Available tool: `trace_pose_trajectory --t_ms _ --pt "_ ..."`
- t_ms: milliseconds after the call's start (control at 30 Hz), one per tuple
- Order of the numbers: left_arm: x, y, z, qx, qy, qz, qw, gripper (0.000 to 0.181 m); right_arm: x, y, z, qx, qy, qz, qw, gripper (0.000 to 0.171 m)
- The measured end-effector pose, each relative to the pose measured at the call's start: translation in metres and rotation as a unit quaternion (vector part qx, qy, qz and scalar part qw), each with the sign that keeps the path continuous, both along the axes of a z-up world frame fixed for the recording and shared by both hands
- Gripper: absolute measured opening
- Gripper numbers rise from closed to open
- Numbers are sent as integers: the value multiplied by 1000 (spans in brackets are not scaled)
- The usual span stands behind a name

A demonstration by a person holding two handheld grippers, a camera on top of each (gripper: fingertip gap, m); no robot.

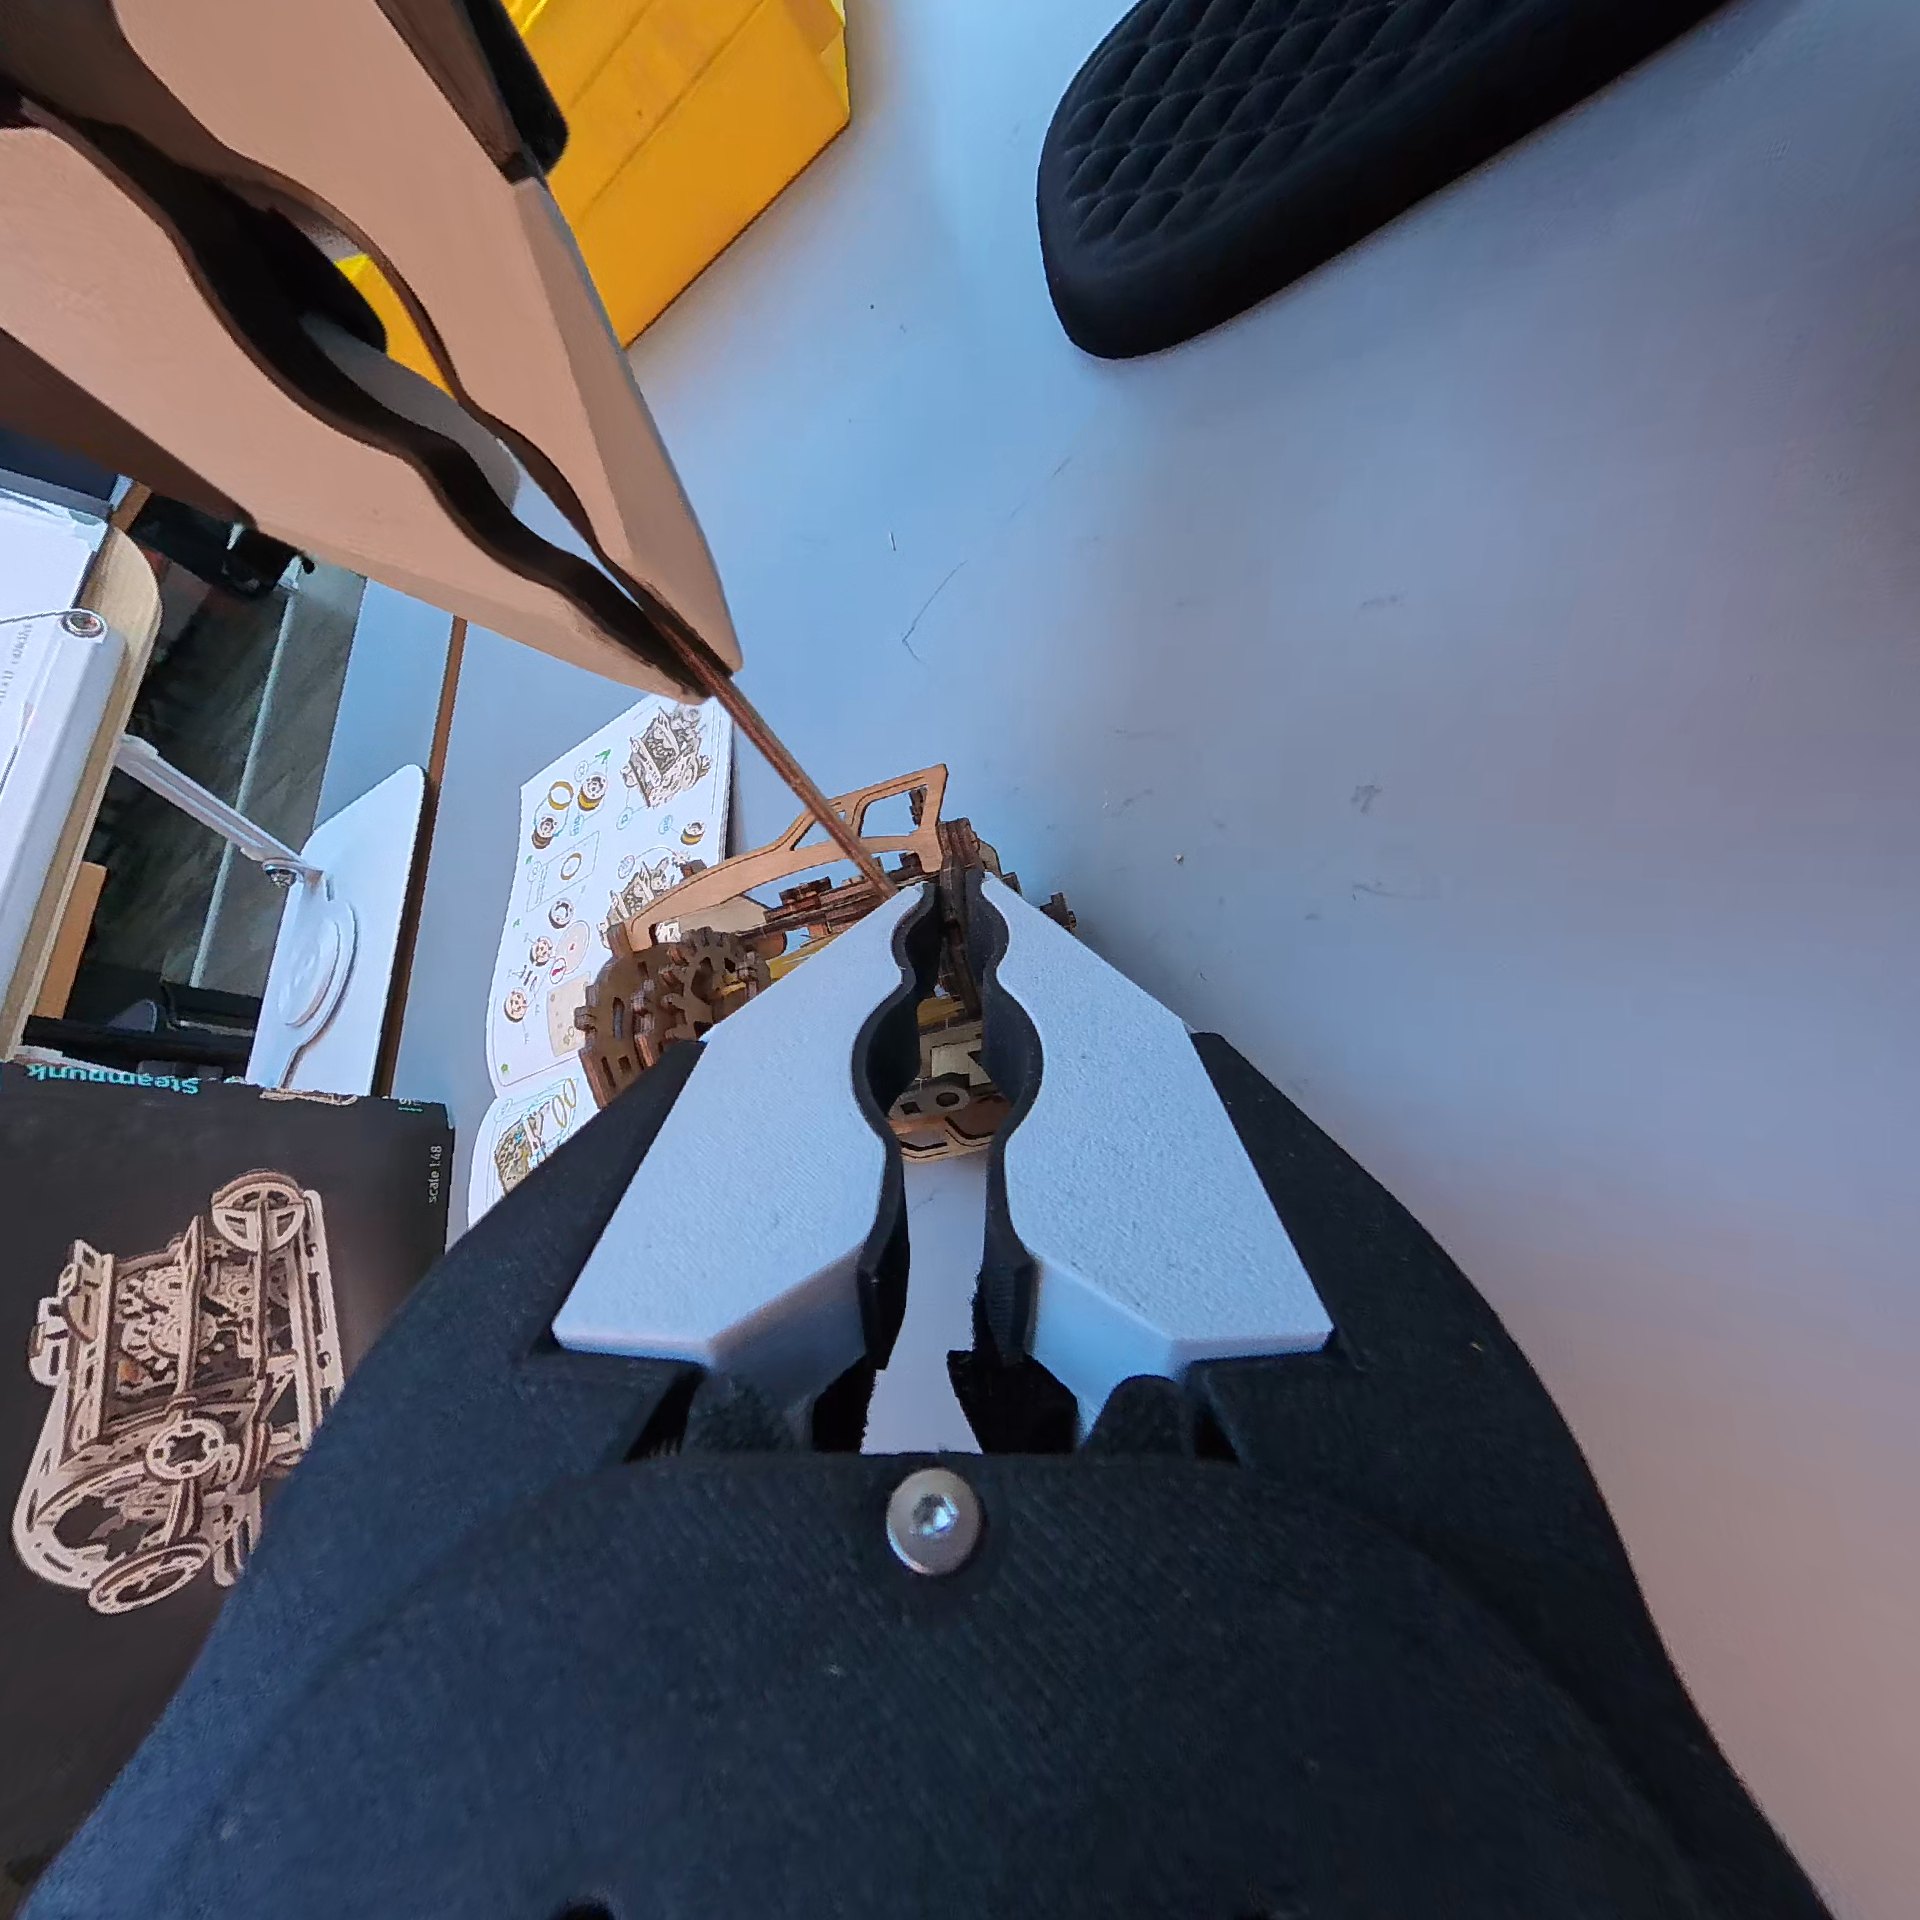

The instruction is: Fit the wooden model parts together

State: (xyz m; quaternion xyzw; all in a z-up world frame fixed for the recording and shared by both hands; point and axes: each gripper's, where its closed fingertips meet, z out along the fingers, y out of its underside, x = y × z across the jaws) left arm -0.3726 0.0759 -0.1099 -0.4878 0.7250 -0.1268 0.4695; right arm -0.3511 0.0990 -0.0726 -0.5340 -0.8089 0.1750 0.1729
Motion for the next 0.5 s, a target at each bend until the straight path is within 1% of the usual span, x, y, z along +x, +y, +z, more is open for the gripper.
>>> trace_pose_trajectory --t_ms 300,400,500 --pt "-4 1 -1 -12 -12 3 1000 2 -2 1 -6 22 -26 -9 999 1" --pt "-4 2 -1 -16 -15 4 1000 2 -2 2 -8 40 -46 -10 998 1" --pt "-4 3 0 -17 -17 7 1000 2 -3 3 -9 37 -59 -18 997 1"
